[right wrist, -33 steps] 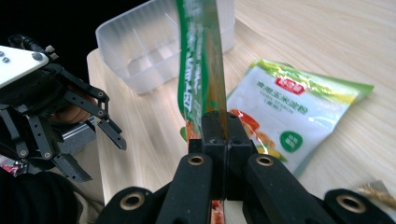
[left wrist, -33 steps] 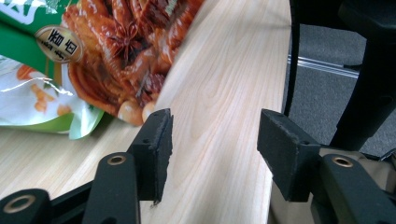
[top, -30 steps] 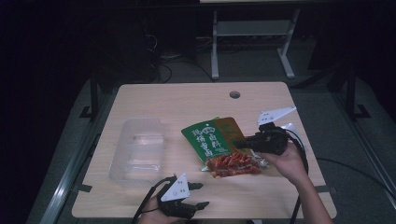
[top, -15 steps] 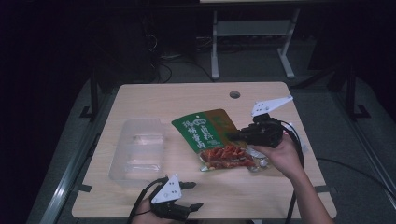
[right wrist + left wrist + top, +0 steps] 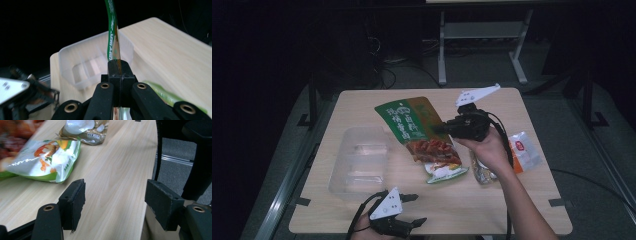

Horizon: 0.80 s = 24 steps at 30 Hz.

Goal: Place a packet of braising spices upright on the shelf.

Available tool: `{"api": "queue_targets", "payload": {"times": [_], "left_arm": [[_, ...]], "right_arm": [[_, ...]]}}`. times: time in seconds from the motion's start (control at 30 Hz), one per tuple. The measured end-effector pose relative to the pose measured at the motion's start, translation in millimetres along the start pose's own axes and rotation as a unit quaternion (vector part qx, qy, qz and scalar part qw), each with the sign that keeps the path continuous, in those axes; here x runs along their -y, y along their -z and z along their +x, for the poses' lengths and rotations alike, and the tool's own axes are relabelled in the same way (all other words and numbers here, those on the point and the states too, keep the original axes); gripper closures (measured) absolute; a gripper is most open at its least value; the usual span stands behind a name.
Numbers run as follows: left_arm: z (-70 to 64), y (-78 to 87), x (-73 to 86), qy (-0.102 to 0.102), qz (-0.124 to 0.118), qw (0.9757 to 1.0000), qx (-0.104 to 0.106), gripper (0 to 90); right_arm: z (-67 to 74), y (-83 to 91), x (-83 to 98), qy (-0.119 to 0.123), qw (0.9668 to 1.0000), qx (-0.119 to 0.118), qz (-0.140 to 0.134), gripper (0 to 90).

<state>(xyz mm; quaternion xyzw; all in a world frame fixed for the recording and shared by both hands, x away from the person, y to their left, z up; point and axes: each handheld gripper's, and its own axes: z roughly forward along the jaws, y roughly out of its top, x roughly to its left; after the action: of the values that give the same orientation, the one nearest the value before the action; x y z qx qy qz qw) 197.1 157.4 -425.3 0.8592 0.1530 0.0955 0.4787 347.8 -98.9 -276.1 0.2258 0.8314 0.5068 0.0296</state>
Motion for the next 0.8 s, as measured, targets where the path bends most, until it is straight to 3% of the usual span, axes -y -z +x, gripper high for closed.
{"api": "queue_targets", "payload": {"times": [0.4, 0.47, 0.5, 0.6, 0.63, 0.8], "left_arm": [[4.4, 3.9, 3.3, 0.011, -0.001, 0.9999, -0.008, 31.9], [6.0, 4.5, 2.9, 0.006, -0.004, 0.9999, -0.011, 31.5], [6.2, 4.6, 2.8, 0.008, -0.004, 0.9999, -0.011, 31.5], [6.8, 5.6, 2.3, 0.005, -0.004, 0.9999, -0.012, 31.5], [7.2, 6.6, 2.6, 0.0, -0.001, 0.9999, -0.014, 31.5], [5.3, 7.5, 4.2, 0.001, 0.003, 0.9999, -0.012, 31.6]], "right_arm": [[1.8, -50.5, -39.8, 0.015, 0.9997, -0.006, -0.016, 89.9], [2.7, -55.4, -42.9, 0.015, 0.9997, -0.005, -0.019, 89.9], [4.2, -70.3, -50.8, 0.019, 0.9995, -0.009, -0.024, 89.9], [5.2, -81.0, -55.0, 0.019, 0.9993, -0.011, -0.029, 89.9], [5.9, -95.6, -59.4, 0.018, 0.999, -0.02, -0.035, 89.9], [8.0, -126.9, -63.2, 0.021, 0.9992, -0.019, -0.029, 89.9]]}}
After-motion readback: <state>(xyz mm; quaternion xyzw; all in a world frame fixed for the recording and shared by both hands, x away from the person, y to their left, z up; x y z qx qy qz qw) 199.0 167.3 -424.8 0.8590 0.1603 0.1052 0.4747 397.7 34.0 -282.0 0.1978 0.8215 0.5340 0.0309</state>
